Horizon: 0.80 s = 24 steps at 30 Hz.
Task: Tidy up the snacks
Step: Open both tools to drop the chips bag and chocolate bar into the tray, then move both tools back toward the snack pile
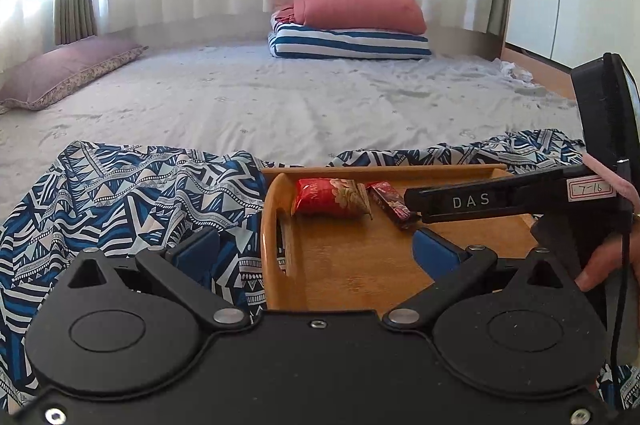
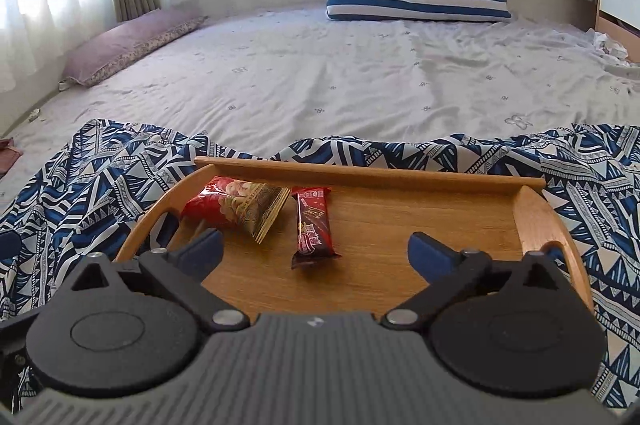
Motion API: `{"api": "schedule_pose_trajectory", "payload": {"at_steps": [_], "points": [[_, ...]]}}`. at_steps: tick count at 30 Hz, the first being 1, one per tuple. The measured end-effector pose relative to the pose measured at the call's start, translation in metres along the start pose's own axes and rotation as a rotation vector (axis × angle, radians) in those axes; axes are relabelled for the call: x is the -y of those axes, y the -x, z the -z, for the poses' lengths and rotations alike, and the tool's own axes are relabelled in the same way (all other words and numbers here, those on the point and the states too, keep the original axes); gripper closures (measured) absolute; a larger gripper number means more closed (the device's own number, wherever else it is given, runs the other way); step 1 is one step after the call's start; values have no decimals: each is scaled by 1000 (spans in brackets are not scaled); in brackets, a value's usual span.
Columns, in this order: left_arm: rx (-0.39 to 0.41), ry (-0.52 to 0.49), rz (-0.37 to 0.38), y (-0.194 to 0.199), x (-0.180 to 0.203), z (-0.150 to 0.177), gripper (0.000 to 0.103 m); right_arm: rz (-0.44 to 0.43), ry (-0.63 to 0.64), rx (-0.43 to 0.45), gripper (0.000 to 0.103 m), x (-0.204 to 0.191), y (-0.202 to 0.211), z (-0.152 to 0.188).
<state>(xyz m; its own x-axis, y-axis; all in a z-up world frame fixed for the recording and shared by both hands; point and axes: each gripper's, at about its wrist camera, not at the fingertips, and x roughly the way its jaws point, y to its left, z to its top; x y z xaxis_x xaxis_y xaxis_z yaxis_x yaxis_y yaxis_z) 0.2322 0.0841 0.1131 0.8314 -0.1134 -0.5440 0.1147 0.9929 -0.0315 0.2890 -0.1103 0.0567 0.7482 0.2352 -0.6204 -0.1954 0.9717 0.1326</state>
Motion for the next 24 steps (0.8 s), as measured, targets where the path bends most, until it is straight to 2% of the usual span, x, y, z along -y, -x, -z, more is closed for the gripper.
{"api": "schedule_pose_trajectory", "payload": {"at_steps": [9,16,24], "points": [[22,20,27,43,15,12,0,8,39,20,0,4,52,18],[-18,-35,22,65,29,41,0,-5,44,30,0,12,90,47],[-24,-70,59,89,45,64,0,-7,40,61,0,27,129,73]]}}
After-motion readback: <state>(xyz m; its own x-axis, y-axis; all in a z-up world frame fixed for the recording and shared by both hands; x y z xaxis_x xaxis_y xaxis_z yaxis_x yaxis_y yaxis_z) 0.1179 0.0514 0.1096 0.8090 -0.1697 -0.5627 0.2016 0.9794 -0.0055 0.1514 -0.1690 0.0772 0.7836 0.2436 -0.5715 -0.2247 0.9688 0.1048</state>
